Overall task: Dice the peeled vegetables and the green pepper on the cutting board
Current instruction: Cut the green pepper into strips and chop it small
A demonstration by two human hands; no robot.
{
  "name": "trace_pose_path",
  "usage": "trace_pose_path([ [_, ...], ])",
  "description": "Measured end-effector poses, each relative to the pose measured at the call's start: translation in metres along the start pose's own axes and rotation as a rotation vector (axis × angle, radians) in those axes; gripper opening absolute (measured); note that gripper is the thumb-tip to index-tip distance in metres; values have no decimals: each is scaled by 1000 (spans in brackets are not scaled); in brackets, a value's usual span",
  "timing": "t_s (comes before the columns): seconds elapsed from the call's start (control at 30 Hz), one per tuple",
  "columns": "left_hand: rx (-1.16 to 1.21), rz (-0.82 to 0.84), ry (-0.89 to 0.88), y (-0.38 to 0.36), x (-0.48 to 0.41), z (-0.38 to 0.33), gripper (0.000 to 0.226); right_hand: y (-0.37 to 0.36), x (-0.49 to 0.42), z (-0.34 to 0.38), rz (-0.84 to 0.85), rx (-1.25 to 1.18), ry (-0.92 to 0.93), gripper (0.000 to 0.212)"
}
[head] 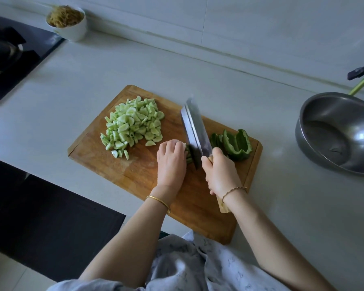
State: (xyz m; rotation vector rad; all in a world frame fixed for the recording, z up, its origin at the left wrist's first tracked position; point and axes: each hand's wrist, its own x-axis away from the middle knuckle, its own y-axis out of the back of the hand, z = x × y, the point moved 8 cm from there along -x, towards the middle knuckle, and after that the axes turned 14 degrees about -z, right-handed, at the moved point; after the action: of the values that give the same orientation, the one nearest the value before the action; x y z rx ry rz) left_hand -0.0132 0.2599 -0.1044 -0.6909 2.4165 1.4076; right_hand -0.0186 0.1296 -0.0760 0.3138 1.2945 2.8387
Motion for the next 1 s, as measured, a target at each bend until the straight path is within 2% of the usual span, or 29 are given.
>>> trace_pose_path([
  [0.1,6,15,-4,-3,-8,-3,6,3,-1,-8,-4,-153,-91,18],
  [0.3,14,14,-27,4,-6,0,7,16,0,-2,-37,-151,-15,23],
  [0.6,101,57,28,5,4,8,37,17,6,-2,-38,-89,55,28],
  [0.8,90,42,16,2,4,6,18,17,8,-2,-21,-83,50,26],
  [1.0,100,9,-32,4,3,3,11,13,11,1,0,-61,54,23],
])
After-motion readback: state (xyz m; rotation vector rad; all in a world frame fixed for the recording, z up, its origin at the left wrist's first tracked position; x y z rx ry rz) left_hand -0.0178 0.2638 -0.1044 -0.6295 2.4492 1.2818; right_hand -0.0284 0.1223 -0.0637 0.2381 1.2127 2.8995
